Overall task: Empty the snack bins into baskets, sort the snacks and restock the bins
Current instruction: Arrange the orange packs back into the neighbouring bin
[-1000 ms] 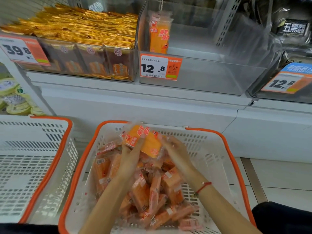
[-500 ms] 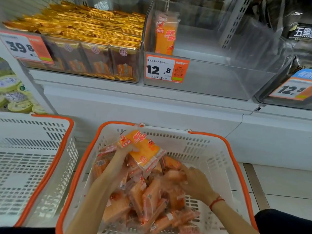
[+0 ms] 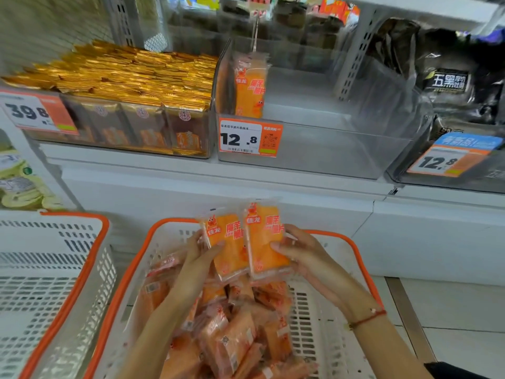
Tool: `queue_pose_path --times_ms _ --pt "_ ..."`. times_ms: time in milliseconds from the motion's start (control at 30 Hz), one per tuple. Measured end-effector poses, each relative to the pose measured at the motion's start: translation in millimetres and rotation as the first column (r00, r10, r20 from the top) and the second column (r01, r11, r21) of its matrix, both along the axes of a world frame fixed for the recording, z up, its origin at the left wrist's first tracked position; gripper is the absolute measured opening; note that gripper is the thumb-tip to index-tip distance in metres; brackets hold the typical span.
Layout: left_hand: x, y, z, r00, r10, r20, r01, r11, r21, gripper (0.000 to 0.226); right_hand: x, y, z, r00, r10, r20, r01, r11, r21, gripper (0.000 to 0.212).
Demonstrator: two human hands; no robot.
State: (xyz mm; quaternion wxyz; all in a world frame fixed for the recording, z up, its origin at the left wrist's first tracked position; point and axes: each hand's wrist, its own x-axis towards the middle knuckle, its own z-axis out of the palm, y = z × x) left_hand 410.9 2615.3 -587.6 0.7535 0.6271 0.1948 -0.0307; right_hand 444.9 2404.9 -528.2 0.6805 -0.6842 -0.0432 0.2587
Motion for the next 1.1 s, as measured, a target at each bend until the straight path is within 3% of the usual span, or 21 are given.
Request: queue_pose_path --times_ms 100,167,233,267,333,433,600,733,800,867,933,1033,1100 --pt "8.9 -10.4 7.3 1.000 0.026 -0.003 -0.026 0.999 0.037 0.090 -13.6 19.7 6.1 0.974 -0.014 0.224 0.053 0.984 -0.168 0.034" --pt "21.6 -20.0 33.2 0.992 0.126 -0.010 -0.126 0.992 -0.030 0.092 -21.2 25.6 7.7 0.947 0.020 0.321 0.057 0.972 -0.226 0.033" --pt "19.3 -22.3 46.5 0.985 0.098 0.144 -0.092 0.995 -0.047 0.061 -25.5 32.1 9.8 0.926 0.095 0.364 0.014 0.958 -0.286 0.032" --pt "15.8 -26.5 53.9 0.983 0.067 0.168 -0.066 0.998 -0.013 0.053 -26.1 35.7 12.9 0.931 0.108 0.350 -0.022 0.971 -0.238 0.036" --pt "7.2 -42.3 79.1 0.972 0.019 0.232 -0.038 0.996 0.078 0.068 -23.1 39.5 27.3 0.945 0.102 0.310 -0.078 0.993 -0.087 0.043" --pt "0.3 -48.0 124.6 0.901 -0.094 0.423 0.087 0.996 0.035 0.071 -9.9 35.3 67.7 0.933 0.084 0.350 -0.087 0.996 -0.006 0.045" --pt "63.0 -31.2 205.4 0.748 -0.290 0.597 0.204 0.956 0.209 0.054 41.7 14.0 147.2 0.827 0.006 0.563 -0.020 1.000 0.019 0.049" --pt "125.8 -5.5 254.8 0.734 -0.434 0.522 0.227 0.881 0.415 0.061 96.7 13.2 181.4 0.732 0.022 0.680 0.047 0.996 -0.082 0.065" --pt "154.4 4.9 262.3 0.746 -0.513 0.425 0.204 0.783 0.587 0.069 122.6 17.0 184.6 0.704 0.017 0.710 0.085 0.991 -0.108 0.072" --pt "180.9 13.6 260.1 0.785 -0.559 0.267 0.105 0.544 0.832 0.091 144.9 24.2 182.4 0.678 0.051 0.733 0.135 0.972 -0.192 0.078" --pt "194.6 13.6 254.5 0.859 -0.491 0.148 0.015 0.312 0.950 0.106 162.4 35.1 178.6 0.694 0.108 0.712 0.140 0.950 -0.281 0.069" --pt "203.8 11.0 241.2 0.905 -0.391 0.170 -0.077 0.242 0.967 0.097 187.6 53.9 169.2 0.808 0.165 0.565 0.033 0.946 -0.323 0.062" --pt "208.3 15.0 233.2 0.905 -0.341 0.254 -0.188 0.213 0.959 0.100 200.5 64.4 164.1 0.872 0.126 0.474 0.056 0.935 -0.351 0.058"
